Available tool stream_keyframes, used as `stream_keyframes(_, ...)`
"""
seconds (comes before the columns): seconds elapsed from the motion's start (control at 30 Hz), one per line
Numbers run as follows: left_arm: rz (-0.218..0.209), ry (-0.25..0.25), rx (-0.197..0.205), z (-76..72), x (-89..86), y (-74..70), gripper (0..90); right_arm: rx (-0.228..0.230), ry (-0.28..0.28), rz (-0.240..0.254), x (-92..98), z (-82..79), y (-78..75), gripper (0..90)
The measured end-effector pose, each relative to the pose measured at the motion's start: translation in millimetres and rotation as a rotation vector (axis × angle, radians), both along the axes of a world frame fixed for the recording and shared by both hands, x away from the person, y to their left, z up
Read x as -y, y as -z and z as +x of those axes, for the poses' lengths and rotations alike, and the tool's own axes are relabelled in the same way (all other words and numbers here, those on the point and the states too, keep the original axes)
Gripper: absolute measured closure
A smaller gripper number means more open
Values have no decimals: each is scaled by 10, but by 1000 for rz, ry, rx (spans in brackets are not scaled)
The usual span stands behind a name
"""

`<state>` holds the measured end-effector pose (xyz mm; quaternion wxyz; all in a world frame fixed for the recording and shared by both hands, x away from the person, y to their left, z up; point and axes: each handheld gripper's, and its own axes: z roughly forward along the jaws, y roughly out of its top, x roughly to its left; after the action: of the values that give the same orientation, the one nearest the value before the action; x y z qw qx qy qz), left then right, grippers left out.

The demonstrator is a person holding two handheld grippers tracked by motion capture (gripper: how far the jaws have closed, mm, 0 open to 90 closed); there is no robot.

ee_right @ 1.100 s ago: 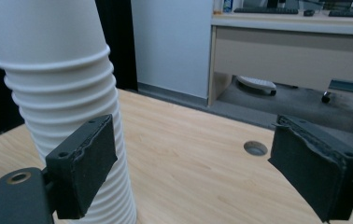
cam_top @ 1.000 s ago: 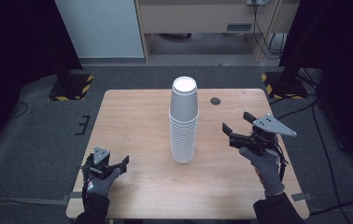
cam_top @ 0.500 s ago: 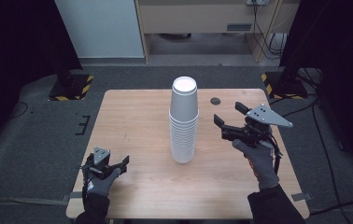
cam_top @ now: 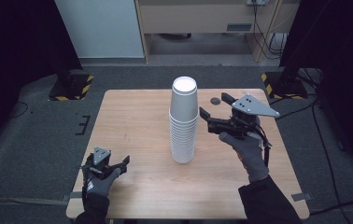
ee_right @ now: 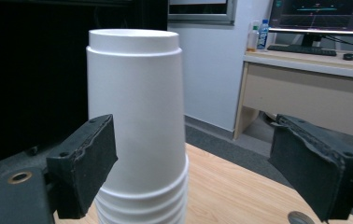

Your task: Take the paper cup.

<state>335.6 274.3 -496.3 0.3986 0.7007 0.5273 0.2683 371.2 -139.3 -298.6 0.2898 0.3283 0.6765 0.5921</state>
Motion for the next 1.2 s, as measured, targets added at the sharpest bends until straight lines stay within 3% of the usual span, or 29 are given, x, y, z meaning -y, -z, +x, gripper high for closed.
stream_keyframes(0.57, 15, 5, 19, -4, 6, -19, 187, -20, -47, 33, -368, 142, -25, 140)
stream_keyframes(1.2, 20, 24, 10, 12, 31, -4, 186, -54, -55, 23, -640, 324, 108, 138)
